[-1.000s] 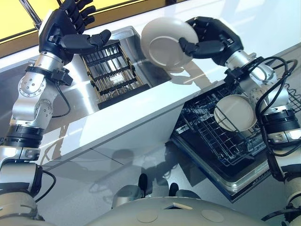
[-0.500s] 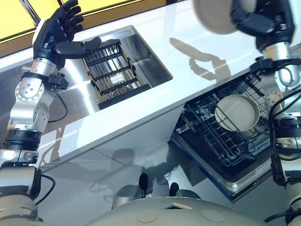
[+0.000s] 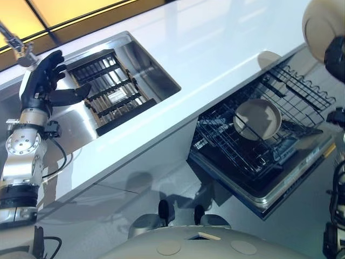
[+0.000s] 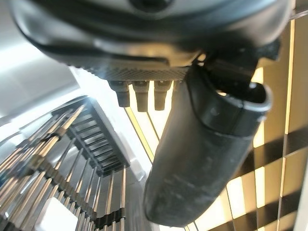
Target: Pick up plates and place into dishwasher.
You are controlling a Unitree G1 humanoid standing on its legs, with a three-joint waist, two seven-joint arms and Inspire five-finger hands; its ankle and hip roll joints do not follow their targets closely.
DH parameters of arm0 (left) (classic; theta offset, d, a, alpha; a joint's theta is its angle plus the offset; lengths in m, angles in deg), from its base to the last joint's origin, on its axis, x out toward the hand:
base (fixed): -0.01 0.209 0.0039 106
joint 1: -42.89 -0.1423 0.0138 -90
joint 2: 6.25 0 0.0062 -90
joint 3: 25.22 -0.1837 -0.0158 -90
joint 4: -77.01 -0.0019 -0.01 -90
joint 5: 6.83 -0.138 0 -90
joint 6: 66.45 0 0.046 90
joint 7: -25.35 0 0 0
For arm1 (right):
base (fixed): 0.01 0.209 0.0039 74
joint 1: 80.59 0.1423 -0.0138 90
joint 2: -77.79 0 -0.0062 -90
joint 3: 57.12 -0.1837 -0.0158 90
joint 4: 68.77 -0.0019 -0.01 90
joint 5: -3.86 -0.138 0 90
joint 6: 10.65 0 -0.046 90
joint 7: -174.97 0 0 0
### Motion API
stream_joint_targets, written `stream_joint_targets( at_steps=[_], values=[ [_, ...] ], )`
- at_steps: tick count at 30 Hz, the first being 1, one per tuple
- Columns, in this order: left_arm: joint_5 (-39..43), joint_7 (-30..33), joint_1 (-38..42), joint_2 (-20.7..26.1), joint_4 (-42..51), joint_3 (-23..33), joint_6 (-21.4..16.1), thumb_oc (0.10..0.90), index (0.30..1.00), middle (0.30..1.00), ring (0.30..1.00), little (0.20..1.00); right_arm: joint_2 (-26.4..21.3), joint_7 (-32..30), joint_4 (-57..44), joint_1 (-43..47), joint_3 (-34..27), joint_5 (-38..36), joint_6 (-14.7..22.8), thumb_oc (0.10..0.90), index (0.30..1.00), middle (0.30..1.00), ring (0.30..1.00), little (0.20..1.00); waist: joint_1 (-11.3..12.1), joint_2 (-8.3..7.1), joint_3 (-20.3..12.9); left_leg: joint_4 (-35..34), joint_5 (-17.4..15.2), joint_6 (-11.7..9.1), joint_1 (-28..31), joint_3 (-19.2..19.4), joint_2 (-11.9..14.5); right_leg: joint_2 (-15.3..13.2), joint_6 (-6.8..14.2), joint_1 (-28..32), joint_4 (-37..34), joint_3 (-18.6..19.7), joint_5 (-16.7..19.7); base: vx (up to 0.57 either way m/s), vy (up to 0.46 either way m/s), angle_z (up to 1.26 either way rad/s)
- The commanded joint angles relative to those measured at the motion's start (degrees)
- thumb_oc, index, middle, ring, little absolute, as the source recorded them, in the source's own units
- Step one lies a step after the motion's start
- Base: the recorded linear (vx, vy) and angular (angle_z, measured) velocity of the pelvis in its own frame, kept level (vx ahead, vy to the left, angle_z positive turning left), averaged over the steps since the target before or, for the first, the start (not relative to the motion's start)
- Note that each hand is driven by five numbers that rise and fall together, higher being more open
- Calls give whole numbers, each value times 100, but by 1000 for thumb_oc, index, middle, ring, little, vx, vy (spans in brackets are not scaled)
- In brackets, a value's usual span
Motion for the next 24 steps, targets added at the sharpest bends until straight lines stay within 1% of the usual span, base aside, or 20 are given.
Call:
stream_joint_targets(
  at_steps=[1, 3, 6, 7, 12, 17, 22, 23, 24],
  values=[
    [-212, 218, 464, 138, 175, 472, -678, 800, 900, 900, 900, 900, -277, 641, -655, 95, -391, 44, 387, 100, 300, 300, 300, 200, -164, 267, -585, 12, -740, -81, 320, 294, 70, 334, 121, -319, 792, -118, -711, -11, 40, -19],
    [-220, 259, 439, 104, 142, 489, -667, 800, 900, 900, 900, 900, -169, 870, -605, -64, -329, 88, 344, 100, 300, 300, 300, 200, -221, 284, -569, 12, -797, -77, 358, 340, 71, 322, 143, -315, 806, -95, -758, 24, 36, -27],
    [-239, 332, 405, 55, 95, 473, -710, 800, 900, 900, 900, 900, -67, 1113, -548, -208, -224, 169, 270, 100, 300, 300, 300, 200, -271, 290, -521, 21, -757, -76, 353, 430, 81, 311, 150, -361, 840, -96, -707, -17, 18, -20],
    [-224, 378, 398, 48, 66, 442, -739, 800, 900, 900, 900, 900, -31, 1204, -529, -252, -166, 273, 270, 100, 300, 300, 300, 200, -290, 297, -513, 22, -809, -71, 383, 439, 74, 303, 168, -343, 853, -89, -757, 23, 23, -29],
    [-199, 472, 411, 16, -4, 373, -800, 800, 900, 900, 900, 900, 21, 1496, -405, -389, 63, 251, 91, 100, 300, 300, 300, 200, -337, 304, -460, 34, -813, -70, 383, 527, 69, 281, 205, -384, 902, -93, -754, 0, 13, -18],
    [-234, 542, 432, -16, -54, 245, -894, 800, 900, 900, 900, 900, 79, 1754, -241, -452, 225, 182, -65, 100, 300, 300, 300, 200, -333, 293, -425, 41, -814, -68, 375, 553, 67, 261, 235, -403, 914, -115, -741, 0, 1, -2],
    [-216, 661, 410, -56, 17, 161, -916, 800, 900, 900, 900, 900, 194, 1790, -110, -478, 440, 110, -441, 100, 300, 300, 300, 200, -280, 284, -393, 36, -805, -73, 357, 511, 60, 247, 249, -410, 909, -156, -732, 0, 0, 0],
    [-225, 704, 376, -72, 41, 144, -922, 800, 900, 900, 900, 900, 257, 1720, -58, -495, 511, 52, -609, 100, 300, 300, 300, 200, -258, 285, -383, 34, -799, -76, 354, 489, 60, 242, 253, -406, 908, -175, -731, 0, 0, 0],
    [-220, 716, 365, -80, 53, 134, -922, 800, 900, 900, 900, 900, 292, 1674, -16, -503, 550, 79, -649, 100, 300, 300, 300, 200, -243, 284, -380, 36, -797, -79, 353, 482, 60, 240, 255, -406, 912, -186, -731, 0, 0, 0]
  ],
)
